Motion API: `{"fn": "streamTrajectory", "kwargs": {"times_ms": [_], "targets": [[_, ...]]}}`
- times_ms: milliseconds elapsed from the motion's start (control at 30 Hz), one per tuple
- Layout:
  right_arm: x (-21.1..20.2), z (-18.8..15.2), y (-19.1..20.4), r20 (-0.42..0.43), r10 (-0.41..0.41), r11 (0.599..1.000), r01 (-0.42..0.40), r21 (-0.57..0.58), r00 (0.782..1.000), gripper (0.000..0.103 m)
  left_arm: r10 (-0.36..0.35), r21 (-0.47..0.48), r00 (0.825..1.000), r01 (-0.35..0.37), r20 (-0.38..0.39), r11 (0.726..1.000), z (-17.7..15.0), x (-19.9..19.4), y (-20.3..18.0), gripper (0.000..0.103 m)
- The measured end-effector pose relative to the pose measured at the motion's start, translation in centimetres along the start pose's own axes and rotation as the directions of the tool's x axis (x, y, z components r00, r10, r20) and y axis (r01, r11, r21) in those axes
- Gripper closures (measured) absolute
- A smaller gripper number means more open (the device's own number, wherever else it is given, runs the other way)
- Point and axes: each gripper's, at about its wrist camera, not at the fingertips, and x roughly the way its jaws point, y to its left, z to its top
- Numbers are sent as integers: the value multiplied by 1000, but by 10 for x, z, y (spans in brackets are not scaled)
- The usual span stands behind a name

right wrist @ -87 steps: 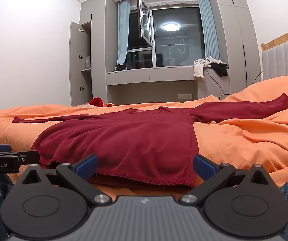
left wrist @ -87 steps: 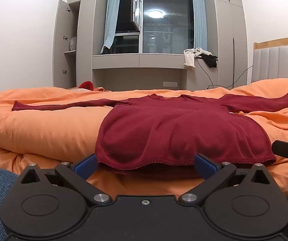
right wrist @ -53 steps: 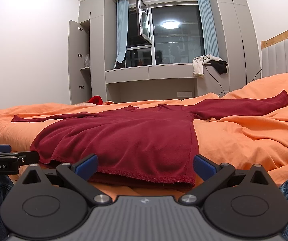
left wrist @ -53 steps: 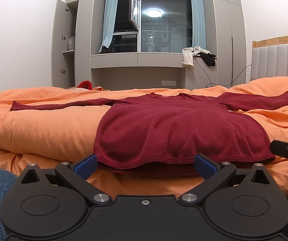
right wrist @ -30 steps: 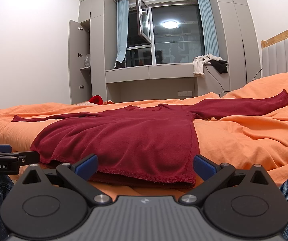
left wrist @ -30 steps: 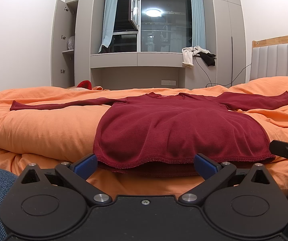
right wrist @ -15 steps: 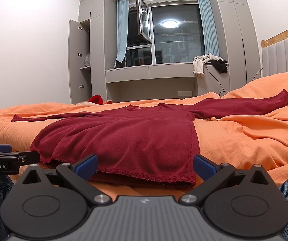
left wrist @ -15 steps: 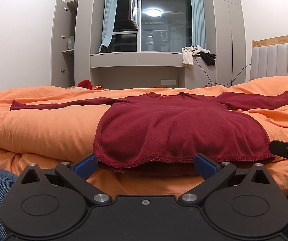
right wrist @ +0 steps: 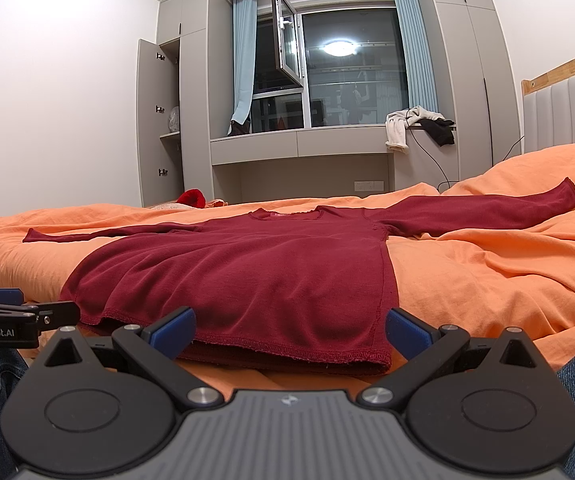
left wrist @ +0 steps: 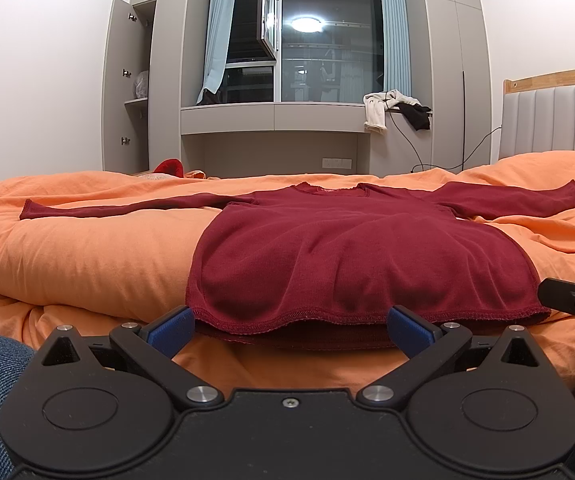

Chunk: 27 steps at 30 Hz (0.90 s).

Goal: Fold small clothes

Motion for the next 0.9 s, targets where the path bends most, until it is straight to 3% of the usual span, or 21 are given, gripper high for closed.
{"fn": "streamTrajectory", "kwargs": {"times_ms": [367, 500, 733, 833, 900], "targets": [[1, 0, -1, -14, -2, 1000, 2, 1, 1000, 0, 0, 0, 1000, 0, -2, 1000, 0, 0, 0, 1], [9, 6, 0, -108, 5, 1000, -3, 21, 994, 0, 6, -2, 1000, -6, -17, 1000, 1, 1, -1, 1], [33, 24, -12, -281, 12, 997, 9, 75, 960, 0, 3, -25, 990, -7, -139, 1000, 18, 25, 6, 1], [42, 36, -21, -319, 22, 997, 5, 83, 947, 0, -11, -26, 989, 8, -146, 1000, 32, 34, 8, 1], [47, 43, -27, -310, 27, 997, -5, 72, 950, 0, -6, -7, 991, 5, -136, 1000, 40, 41, 6, 1]]}}
